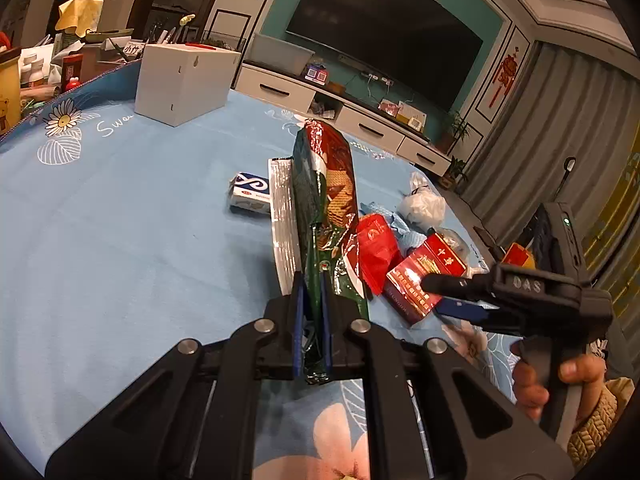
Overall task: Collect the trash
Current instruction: 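Hold the snack wrapper in the left tool while the right grasps the red cigarette box, then carry snack wrapper and cigarette box over the black bin and release both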
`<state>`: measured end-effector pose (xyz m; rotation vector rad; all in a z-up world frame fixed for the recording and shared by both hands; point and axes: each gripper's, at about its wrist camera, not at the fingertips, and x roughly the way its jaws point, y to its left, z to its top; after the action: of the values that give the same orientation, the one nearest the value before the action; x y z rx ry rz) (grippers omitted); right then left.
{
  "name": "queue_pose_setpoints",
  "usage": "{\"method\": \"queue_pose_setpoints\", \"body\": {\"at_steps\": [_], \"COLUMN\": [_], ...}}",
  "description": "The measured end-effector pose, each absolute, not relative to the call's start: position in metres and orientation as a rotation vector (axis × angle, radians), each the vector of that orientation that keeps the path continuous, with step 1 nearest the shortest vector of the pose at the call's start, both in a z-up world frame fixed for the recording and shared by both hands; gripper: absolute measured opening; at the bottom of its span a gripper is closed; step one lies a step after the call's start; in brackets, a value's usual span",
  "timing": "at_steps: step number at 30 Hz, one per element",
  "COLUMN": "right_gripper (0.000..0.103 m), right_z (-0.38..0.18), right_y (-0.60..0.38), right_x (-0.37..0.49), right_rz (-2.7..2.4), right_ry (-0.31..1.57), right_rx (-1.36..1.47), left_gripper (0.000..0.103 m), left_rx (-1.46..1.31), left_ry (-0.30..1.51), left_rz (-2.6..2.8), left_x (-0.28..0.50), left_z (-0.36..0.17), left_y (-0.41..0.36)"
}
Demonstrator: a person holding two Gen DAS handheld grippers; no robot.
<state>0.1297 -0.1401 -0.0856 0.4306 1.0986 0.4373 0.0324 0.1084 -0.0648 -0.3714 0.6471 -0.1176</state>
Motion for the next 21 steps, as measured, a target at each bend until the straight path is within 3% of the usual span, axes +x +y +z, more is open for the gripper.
{"method": "queue_pose_setpoints", "body": {"at_steps": [4,5,6,7,12,21], "right_gripper": [0.068,0.062,0.047,0.04,0.024,0.023], "right_z": [-0.091,-0.091,-0.091,-0.091,-0.081,-0.033], "right_y": [-0.147,-0.148,-0.148,-0.147,-0.147,-0.153], "right_x": [0.14,0.141,0.142,0.142,0.133,0.096], "right_rz": [0.434,0.432,0.434,0.44,0.466,0.516], "right_ry": [1.07,1.065,1.056,1.056,1.011,0.919], "right_rx": [0.506,0.511,0.513,0.505,0.499,0.418], "left_gripper": [0.009,0.009,0.009,0.009,0.009,0.009], "left_rx": [-0.362,-0.364,-0.367,-0.366,-0.365,-0.331], "left_ry": [0.653,0.652,0.65,0.649,0.651,0.614], "left_rz": [-0.126,-0.132,-0.14,-0.146,-0.16,-0.19], "left_x": [0.035,0.035,0.035,0.035,0.035,0.021], "left_z": [-0.065,-0.064,-0.063,-0.063,-0.061,-0.045], "left_y": [0.105,0.105,0.104,0.103,0.1,0.087]}}
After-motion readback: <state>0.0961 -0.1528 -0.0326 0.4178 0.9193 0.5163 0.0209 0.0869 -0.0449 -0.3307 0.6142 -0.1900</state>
